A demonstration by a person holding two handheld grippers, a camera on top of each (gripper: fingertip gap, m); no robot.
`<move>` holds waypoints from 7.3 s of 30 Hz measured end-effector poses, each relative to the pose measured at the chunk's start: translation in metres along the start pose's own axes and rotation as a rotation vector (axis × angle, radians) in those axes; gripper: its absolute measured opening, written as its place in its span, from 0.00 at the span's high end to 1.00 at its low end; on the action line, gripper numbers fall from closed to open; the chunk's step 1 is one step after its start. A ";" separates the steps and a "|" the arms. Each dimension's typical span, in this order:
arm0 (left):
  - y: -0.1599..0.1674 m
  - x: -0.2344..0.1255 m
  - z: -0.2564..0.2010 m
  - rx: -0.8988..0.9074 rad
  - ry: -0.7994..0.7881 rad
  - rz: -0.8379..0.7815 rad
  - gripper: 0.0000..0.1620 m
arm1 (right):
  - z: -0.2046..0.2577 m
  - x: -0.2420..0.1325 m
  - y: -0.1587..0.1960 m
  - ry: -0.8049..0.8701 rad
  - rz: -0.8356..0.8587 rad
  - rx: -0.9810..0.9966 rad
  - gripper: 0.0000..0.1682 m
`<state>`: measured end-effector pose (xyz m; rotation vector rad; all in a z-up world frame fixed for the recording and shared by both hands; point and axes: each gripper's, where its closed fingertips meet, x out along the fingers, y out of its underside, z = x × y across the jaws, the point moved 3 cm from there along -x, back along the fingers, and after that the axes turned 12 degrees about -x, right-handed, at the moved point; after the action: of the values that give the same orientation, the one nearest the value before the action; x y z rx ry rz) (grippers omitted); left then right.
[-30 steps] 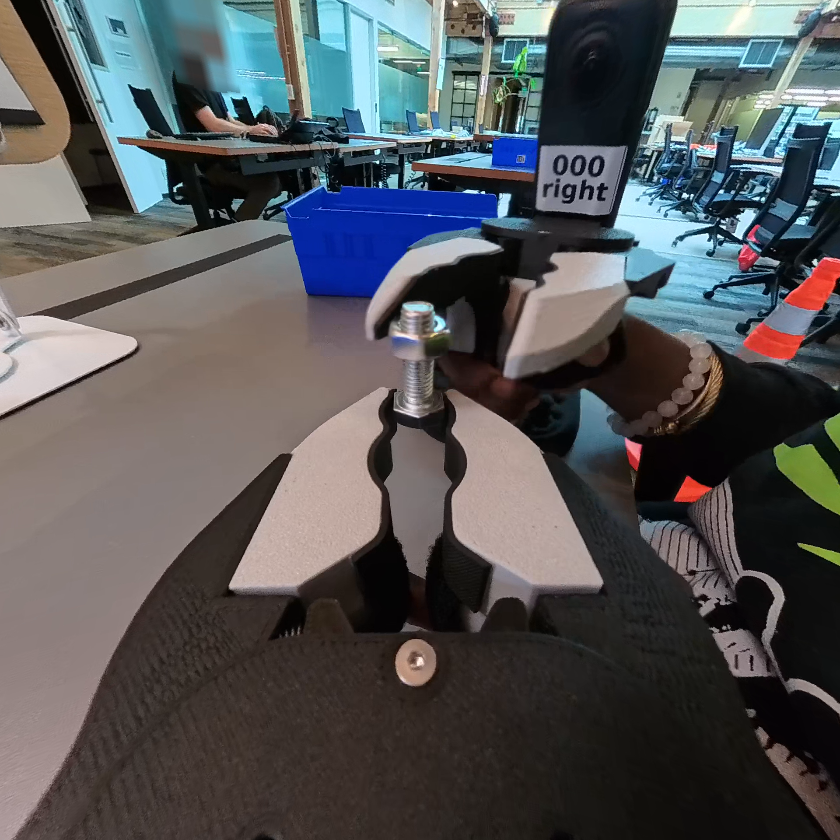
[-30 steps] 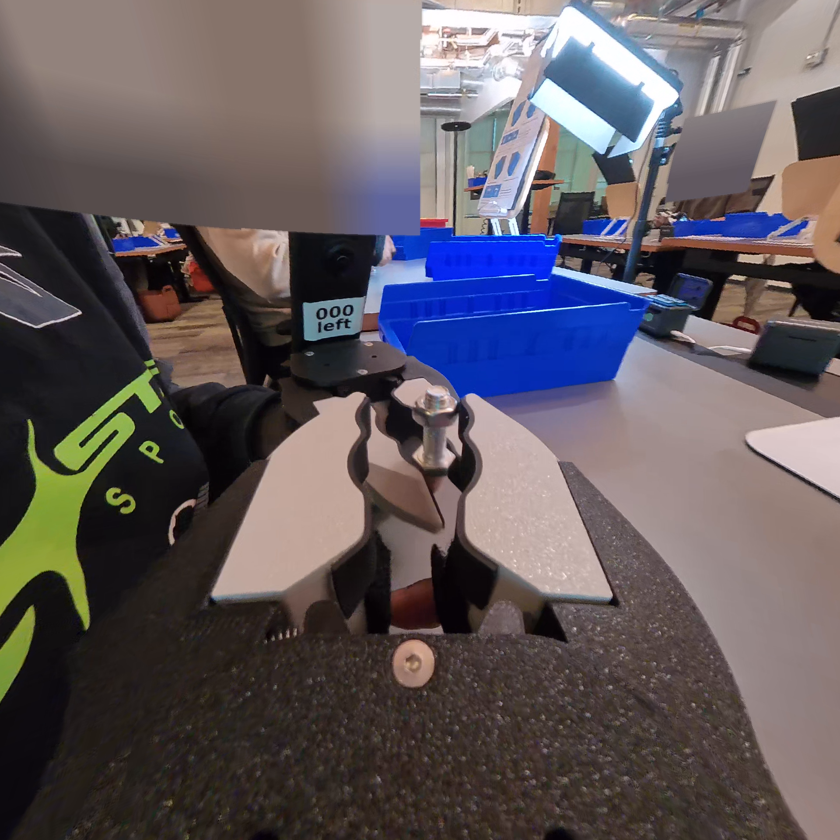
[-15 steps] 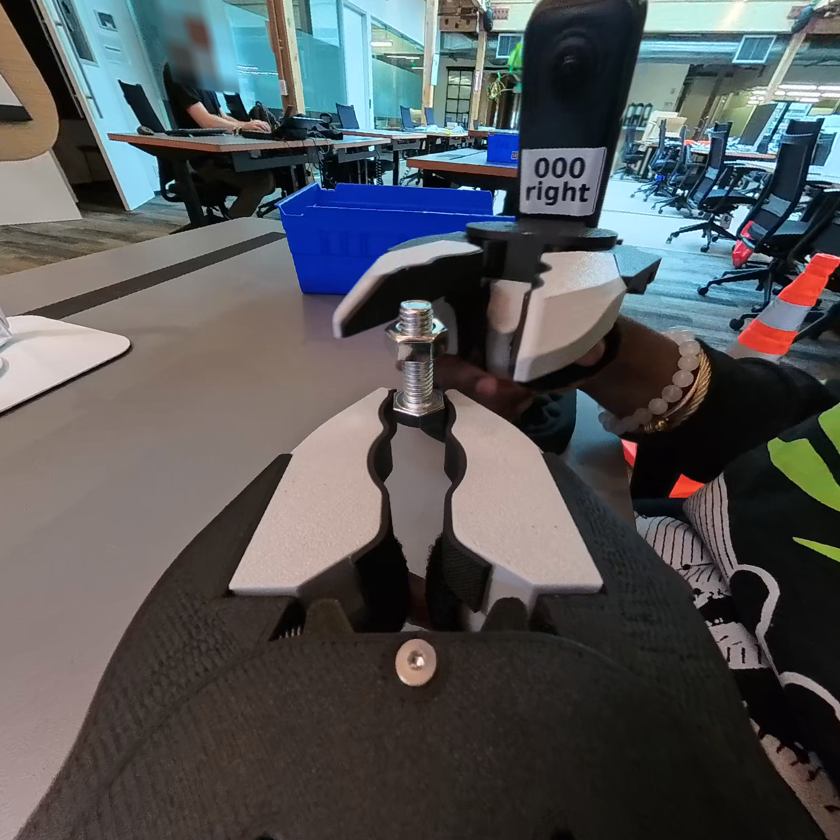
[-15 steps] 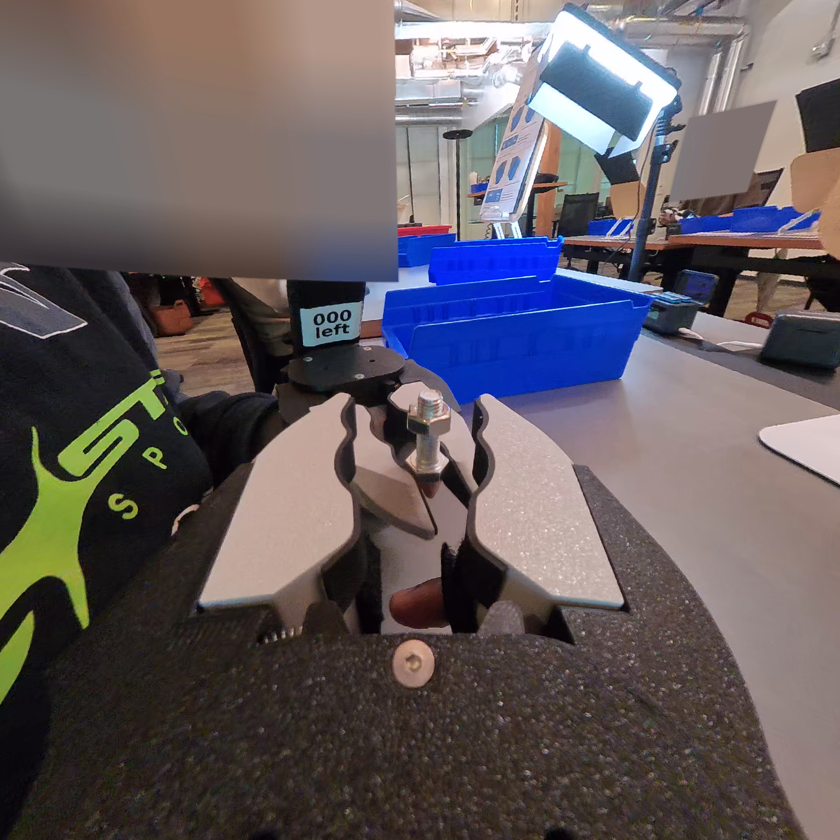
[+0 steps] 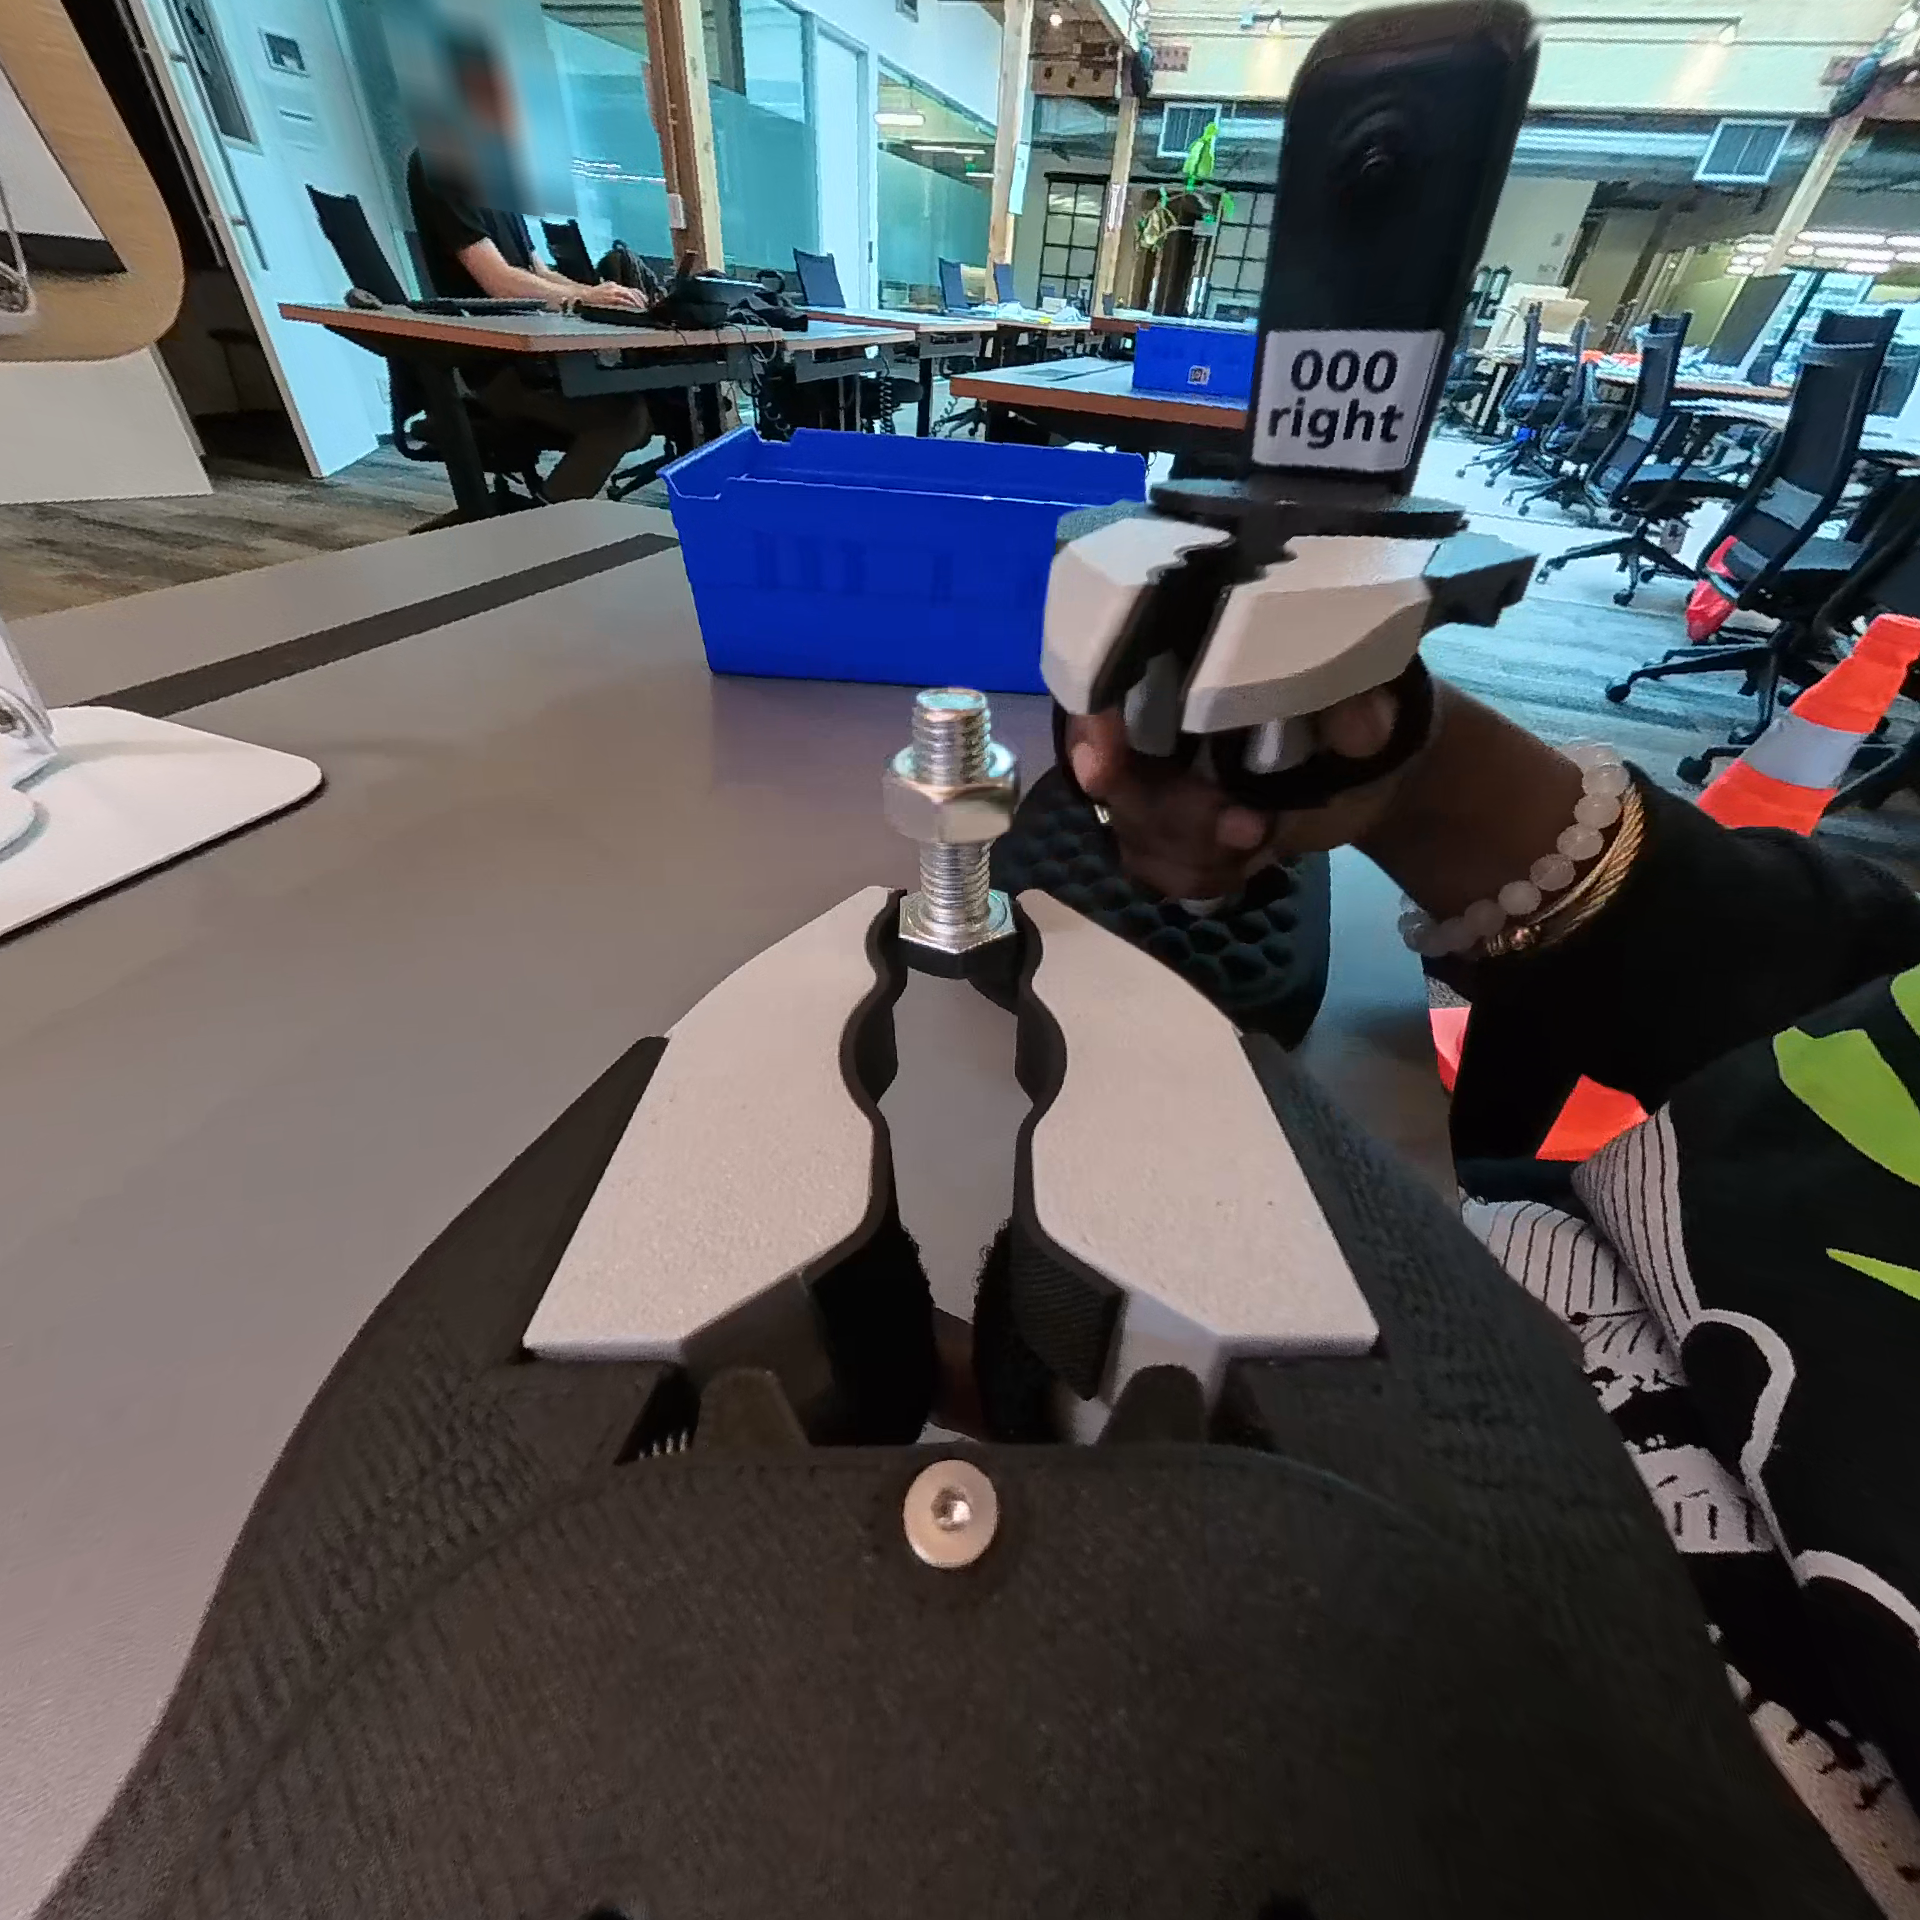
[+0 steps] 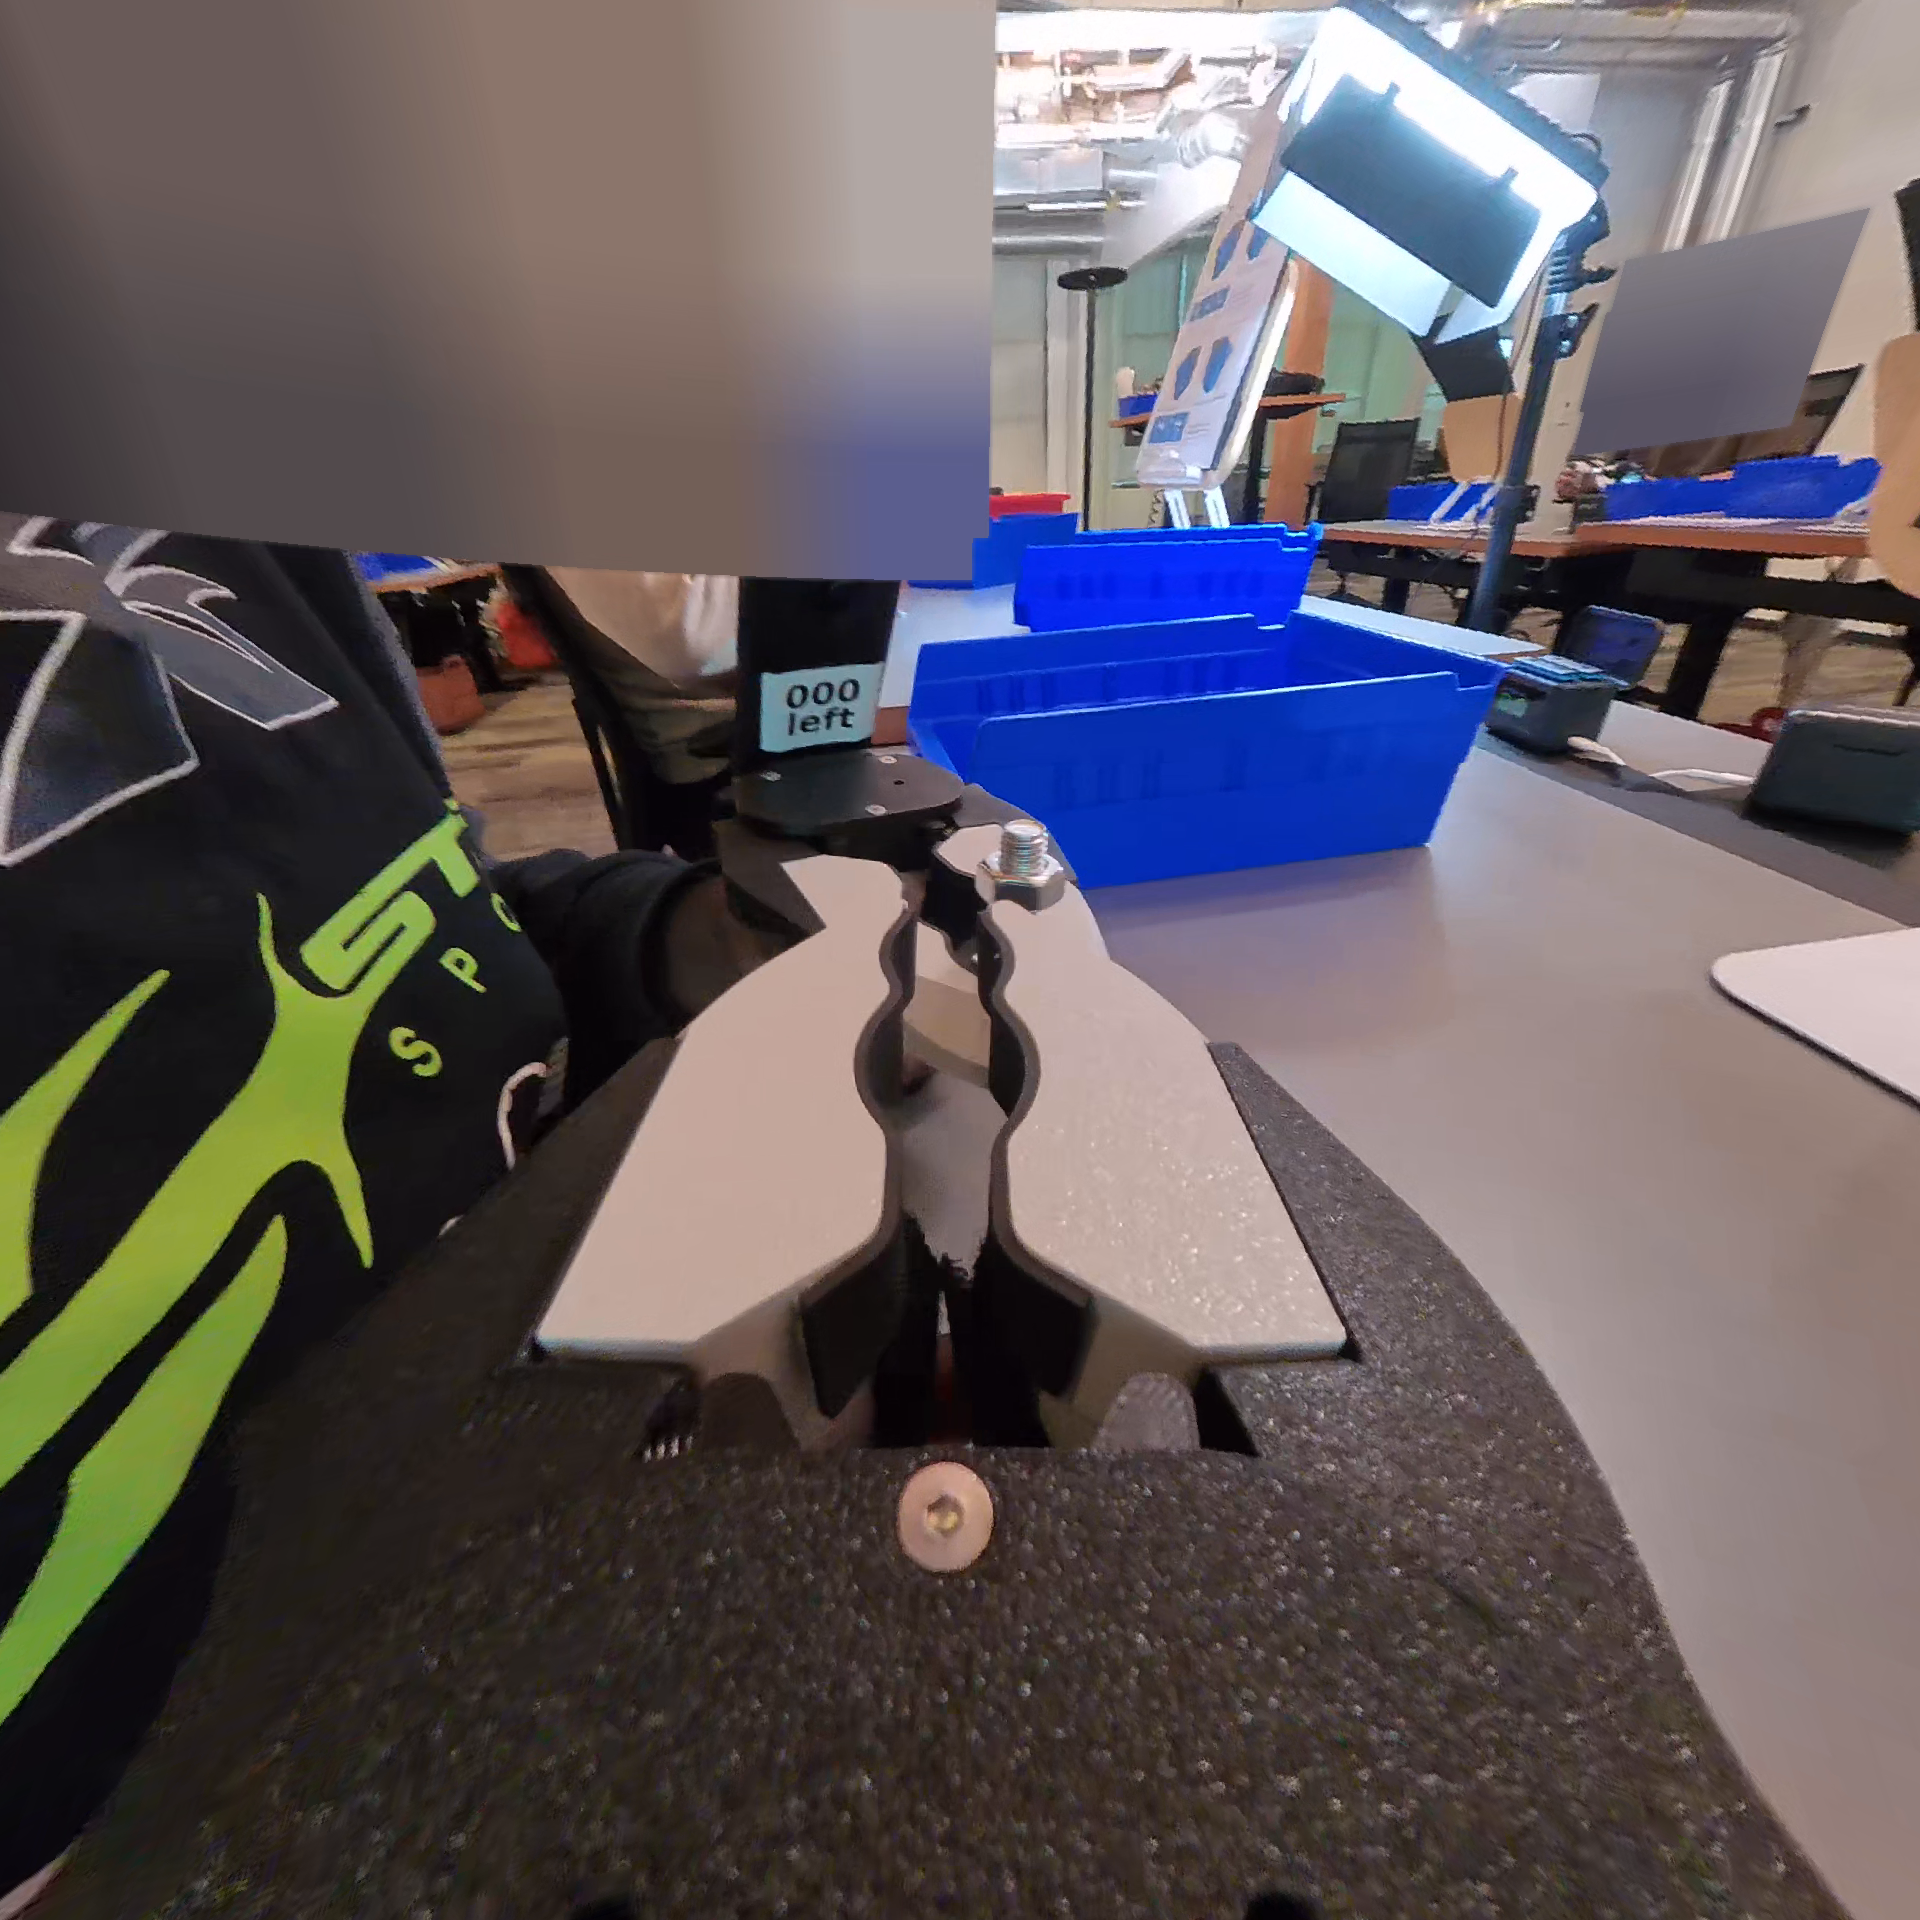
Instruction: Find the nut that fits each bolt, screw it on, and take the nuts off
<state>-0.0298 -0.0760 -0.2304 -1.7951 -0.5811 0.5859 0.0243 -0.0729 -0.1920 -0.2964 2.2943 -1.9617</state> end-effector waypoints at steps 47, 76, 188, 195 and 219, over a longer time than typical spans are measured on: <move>0.003 0.001 0.000 0.007 -0.012 0.021 0.89 | -0.004 0.006 -0.004 0.054 0.062 -0.041 0.89; 0.005 0.003 0.000 0.010 -0.014 0.034 0.89 | -0.001 0.007 -0.001 0.012 0.243 -0.035 0.91; -0.058 -0.251 0.224 -0.209 -0.865 0.682 0.79 | -0.099 -0.096 0.031 0.543 0.317 0.053 0.70; -0.017 -0.246 0.272 -0.306 -0.888 0.872 0.84 | -0.098 -0.102 0.047 0.533 0.354 0.069 0.69; -0.063 -0.231 0.240 -0.181 -0.793 0.784 0.96 | -0.100 -0.111 0.057 0.558 0.405 0.076 0.69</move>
<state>-0.3660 -0.0371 -0.2109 -1.9015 -0.4256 1.8782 0.1078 0.0563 -0.2368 0.7549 2.2982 -2.0785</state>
